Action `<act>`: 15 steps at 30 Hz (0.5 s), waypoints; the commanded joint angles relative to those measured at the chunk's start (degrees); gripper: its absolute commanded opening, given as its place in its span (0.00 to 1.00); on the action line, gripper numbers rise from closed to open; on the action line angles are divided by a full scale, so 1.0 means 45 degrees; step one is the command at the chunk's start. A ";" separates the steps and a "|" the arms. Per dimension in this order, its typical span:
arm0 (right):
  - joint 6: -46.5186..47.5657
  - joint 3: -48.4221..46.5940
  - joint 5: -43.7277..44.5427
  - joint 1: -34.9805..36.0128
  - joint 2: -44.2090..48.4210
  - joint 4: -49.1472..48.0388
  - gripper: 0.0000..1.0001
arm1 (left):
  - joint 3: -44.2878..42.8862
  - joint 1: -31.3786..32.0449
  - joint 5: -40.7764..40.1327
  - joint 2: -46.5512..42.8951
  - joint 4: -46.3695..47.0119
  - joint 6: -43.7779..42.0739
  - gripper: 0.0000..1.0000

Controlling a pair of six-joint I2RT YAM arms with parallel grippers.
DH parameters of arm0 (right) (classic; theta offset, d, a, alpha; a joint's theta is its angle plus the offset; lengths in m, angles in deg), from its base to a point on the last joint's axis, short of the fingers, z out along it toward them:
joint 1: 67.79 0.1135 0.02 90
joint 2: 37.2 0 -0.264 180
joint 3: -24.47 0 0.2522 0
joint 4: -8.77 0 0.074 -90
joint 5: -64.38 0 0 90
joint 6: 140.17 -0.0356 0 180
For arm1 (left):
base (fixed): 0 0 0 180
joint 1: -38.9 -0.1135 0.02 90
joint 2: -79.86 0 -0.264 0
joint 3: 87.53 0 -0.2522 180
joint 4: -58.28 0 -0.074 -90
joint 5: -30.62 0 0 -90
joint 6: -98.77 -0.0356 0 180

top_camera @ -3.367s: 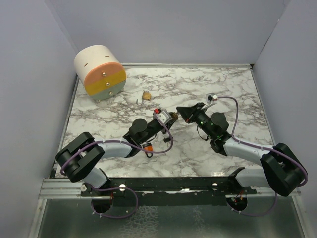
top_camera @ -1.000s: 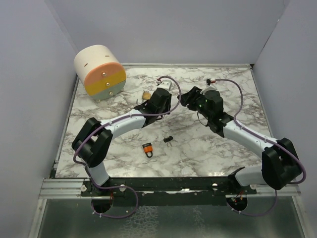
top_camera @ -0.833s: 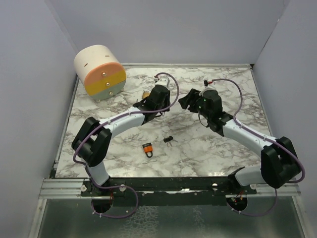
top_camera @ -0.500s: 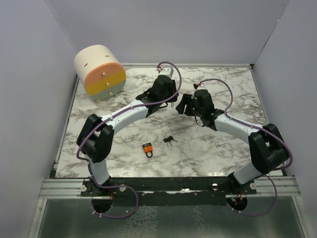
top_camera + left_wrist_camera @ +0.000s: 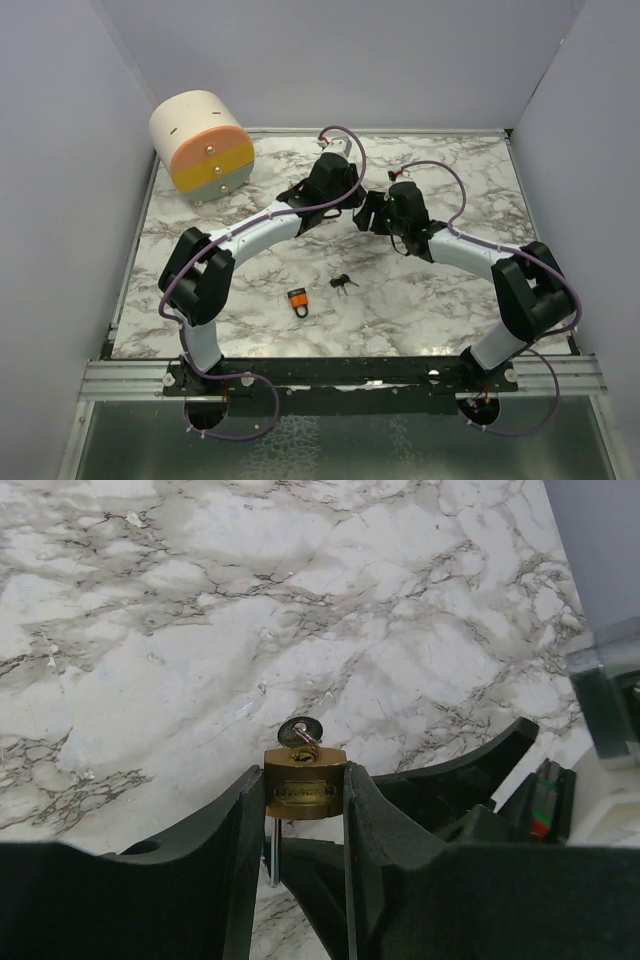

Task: Unlock with the key

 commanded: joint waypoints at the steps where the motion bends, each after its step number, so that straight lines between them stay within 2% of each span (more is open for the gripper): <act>1: -0.0213 0.0072 -0.0223 0.0025 -0.0465 -0.0716 0.60 | 0.0170 0.0040 0.0601 -0.0250 0.0898 0.0451 0.00; 7: -0.0439 0.0320 -0.0451 0.0027 -0.0369 -0.1369 0.60 | 0.0358 0.0011 0.0463 -0.0348 0.0949 0.0559 0.00; 15: -0.0136 0.0928 0.0886 -0.0061 0.0968 -0.0528 0.60 | -0.0116 -0.1022 -0.0362 0.0119 -0.0140 -0.0115 0.00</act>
